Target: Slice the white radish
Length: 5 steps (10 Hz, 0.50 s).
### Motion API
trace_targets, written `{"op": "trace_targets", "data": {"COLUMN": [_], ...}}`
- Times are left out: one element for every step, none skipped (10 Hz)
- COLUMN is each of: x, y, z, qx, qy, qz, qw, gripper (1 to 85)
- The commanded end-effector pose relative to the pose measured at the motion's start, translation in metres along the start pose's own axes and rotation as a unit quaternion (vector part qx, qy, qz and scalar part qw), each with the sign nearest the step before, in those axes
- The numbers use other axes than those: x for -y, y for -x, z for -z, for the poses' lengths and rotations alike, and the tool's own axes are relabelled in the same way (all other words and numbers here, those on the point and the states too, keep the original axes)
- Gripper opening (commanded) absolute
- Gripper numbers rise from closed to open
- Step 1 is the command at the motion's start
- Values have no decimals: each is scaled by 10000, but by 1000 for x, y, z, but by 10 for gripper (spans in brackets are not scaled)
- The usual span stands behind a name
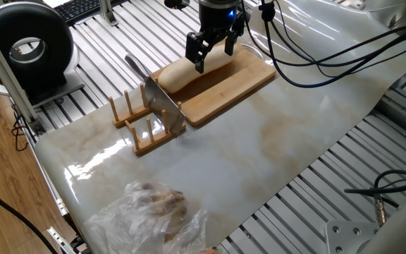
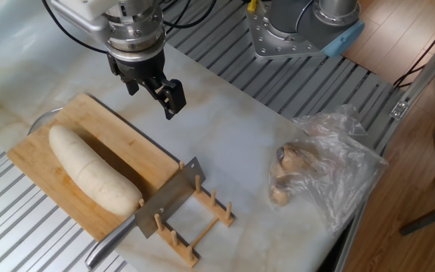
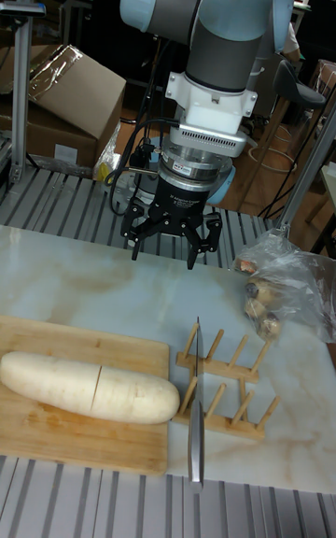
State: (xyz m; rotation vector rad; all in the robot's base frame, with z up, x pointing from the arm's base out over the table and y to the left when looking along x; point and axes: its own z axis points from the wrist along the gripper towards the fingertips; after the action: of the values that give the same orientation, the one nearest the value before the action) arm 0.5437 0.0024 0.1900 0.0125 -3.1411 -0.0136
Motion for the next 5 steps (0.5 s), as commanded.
{"op": "trace_targets", "data": {"x": [-3,-2,10,-8,-22], "y": [11,10,11,8,6], "z": [0,-1,-1,-1,4], "qx": [215,184,198,132,66], "qy": [12,-24,-247,40,201], "qz": [50,-3,-14,-242,-381], "qw": [9998,9998,9995,9996,9990], "gripper": [13,13,13,13,13]}}
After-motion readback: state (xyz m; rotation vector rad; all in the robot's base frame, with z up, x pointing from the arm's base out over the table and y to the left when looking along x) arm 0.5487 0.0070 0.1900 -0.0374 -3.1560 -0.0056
